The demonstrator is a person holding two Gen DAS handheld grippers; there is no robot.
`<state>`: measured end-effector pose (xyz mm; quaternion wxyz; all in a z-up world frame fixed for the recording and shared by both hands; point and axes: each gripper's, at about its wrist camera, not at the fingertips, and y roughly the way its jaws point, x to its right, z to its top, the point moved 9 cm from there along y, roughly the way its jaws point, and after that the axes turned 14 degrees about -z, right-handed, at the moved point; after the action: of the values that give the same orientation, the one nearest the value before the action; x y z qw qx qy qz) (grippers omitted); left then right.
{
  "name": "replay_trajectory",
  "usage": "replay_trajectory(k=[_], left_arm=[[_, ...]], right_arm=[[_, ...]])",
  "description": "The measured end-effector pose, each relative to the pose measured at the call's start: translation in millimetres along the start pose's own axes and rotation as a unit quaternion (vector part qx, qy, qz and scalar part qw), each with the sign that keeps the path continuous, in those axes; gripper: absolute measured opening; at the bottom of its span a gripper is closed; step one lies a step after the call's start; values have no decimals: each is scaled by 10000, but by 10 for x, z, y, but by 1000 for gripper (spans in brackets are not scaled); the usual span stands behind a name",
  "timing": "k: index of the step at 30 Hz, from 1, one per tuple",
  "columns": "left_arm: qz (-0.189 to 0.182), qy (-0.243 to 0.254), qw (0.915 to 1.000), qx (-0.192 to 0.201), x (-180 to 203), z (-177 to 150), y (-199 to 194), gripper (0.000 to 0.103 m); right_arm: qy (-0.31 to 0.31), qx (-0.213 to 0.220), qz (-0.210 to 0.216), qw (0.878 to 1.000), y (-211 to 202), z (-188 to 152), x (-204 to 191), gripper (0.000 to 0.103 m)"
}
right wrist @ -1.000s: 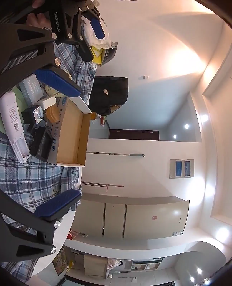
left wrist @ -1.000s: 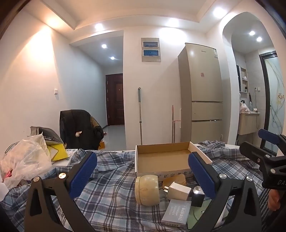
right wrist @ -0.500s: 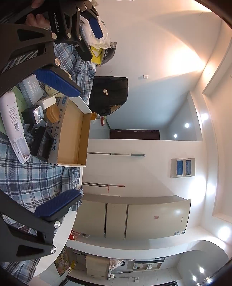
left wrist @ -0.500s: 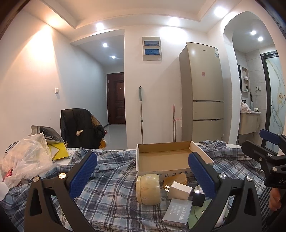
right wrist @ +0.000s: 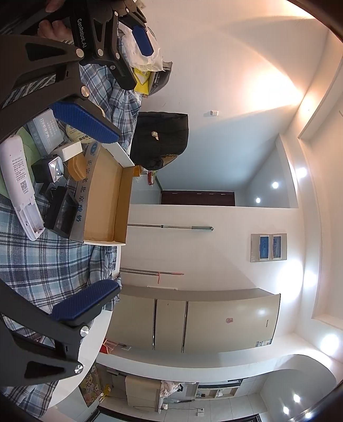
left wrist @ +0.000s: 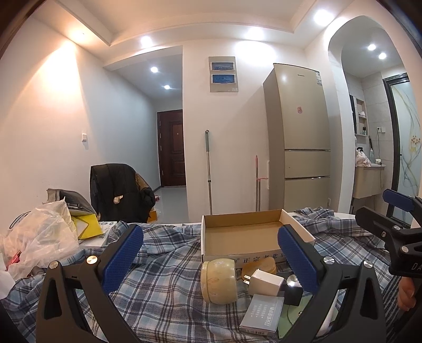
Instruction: Organize rigid objects
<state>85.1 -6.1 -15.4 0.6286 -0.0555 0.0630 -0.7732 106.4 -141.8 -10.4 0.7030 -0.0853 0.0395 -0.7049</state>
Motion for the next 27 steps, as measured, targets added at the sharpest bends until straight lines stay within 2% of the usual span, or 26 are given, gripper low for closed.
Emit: replay_trajectory(k=[27], left_arm=[[1, 1, 10000, 1, -1, 2, -1, 103]], right_arm=[[-7, 44, -50, 10000, -45, 36, 26, 103]])
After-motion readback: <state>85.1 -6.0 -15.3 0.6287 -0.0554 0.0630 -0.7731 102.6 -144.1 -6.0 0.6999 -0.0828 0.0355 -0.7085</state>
